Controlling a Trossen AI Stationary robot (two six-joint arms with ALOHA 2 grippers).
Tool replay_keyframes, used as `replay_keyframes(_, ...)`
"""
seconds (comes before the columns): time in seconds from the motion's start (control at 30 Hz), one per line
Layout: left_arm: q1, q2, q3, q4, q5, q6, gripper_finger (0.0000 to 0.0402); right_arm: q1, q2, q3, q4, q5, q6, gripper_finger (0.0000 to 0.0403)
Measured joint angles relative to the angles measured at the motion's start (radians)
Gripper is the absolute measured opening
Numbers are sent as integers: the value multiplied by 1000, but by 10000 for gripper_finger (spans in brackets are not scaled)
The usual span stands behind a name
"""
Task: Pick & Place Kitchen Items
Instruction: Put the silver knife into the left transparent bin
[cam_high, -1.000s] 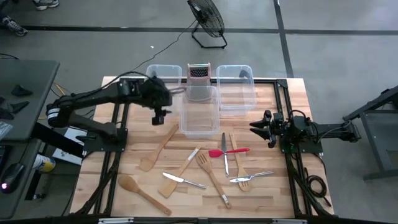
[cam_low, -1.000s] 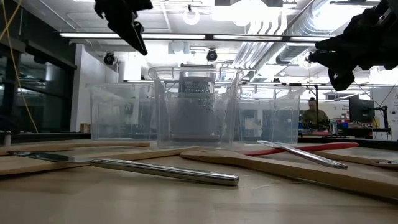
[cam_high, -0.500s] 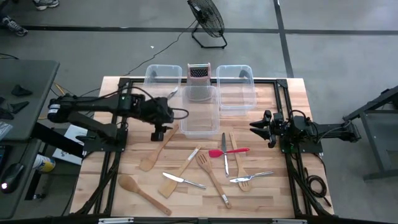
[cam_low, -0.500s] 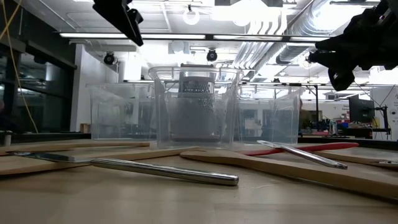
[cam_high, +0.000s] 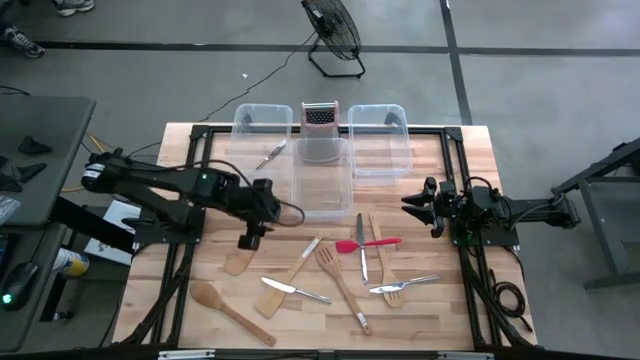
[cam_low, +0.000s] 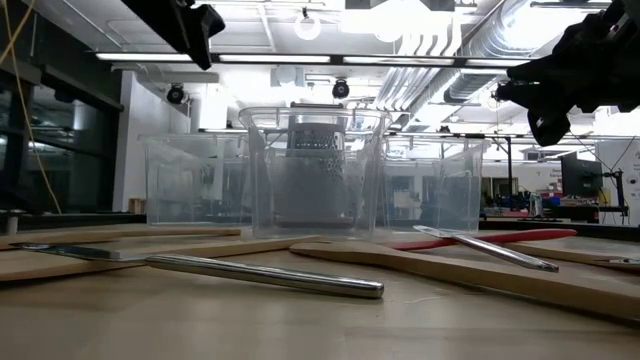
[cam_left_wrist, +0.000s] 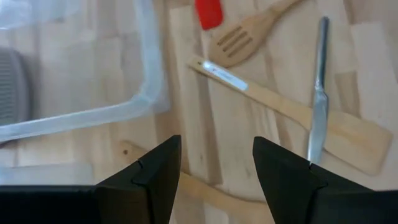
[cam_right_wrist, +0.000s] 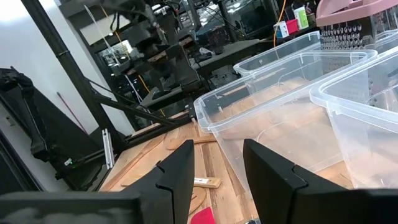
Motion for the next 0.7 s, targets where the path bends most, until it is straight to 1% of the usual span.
replay_keyframes(0.43, -108, 116, 1, 124, 0, 5, 198, 0, 0, 0, 0, 0, 0, 130)
replay_keyframes(0.7, -169, 242, 1, 219, 0, -32, 198, 0, 0, 0, 0, 0, 0, 130)
